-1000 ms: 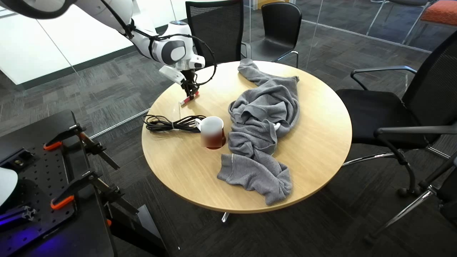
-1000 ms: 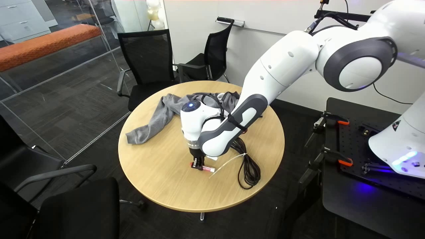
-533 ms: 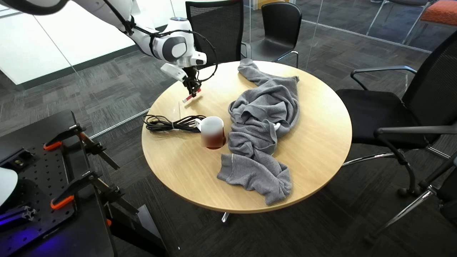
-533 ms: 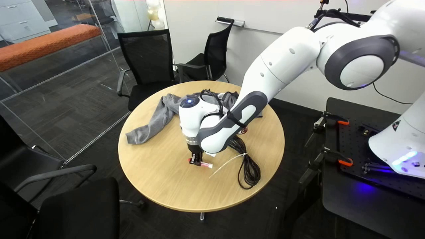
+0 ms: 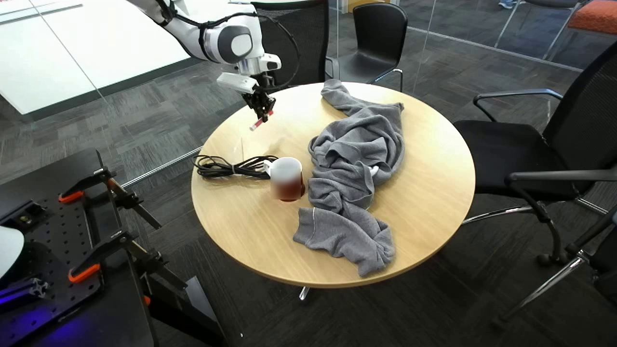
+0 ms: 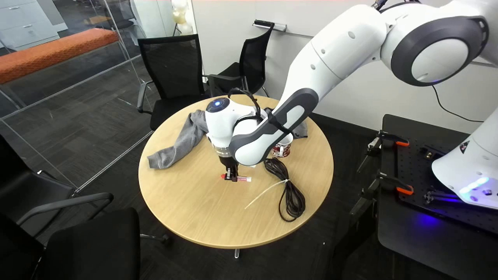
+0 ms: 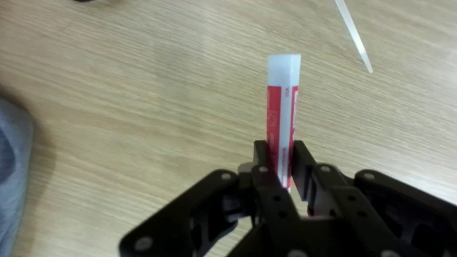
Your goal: Move the marker to the right
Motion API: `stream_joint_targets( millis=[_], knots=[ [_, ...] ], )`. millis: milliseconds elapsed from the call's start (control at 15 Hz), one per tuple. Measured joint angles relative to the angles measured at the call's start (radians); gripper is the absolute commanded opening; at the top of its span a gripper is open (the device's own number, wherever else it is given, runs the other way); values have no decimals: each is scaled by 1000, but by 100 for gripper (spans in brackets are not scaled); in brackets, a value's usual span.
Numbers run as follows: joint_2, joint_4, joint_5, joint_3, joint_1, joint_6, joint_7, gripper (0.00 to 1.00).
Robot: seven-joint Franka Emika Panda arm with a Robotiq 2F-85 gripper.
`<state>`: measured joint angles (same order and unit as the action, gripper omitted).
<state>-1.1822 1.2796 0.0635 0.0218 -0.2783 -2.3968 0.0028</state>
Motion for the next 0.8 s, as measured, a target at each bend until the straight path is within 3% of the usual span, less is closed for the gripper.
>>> stream_joint_targets(
  millis=[267, 333, 800],
  knots=[
    [34, 32, 9, -1, 6, 26, -22, 19],
    [35, 35, 9, -1, 6, 26, -22, 5],
    [-2, 9, 50, -18, 12, 25, -19, 5]
  ],
)
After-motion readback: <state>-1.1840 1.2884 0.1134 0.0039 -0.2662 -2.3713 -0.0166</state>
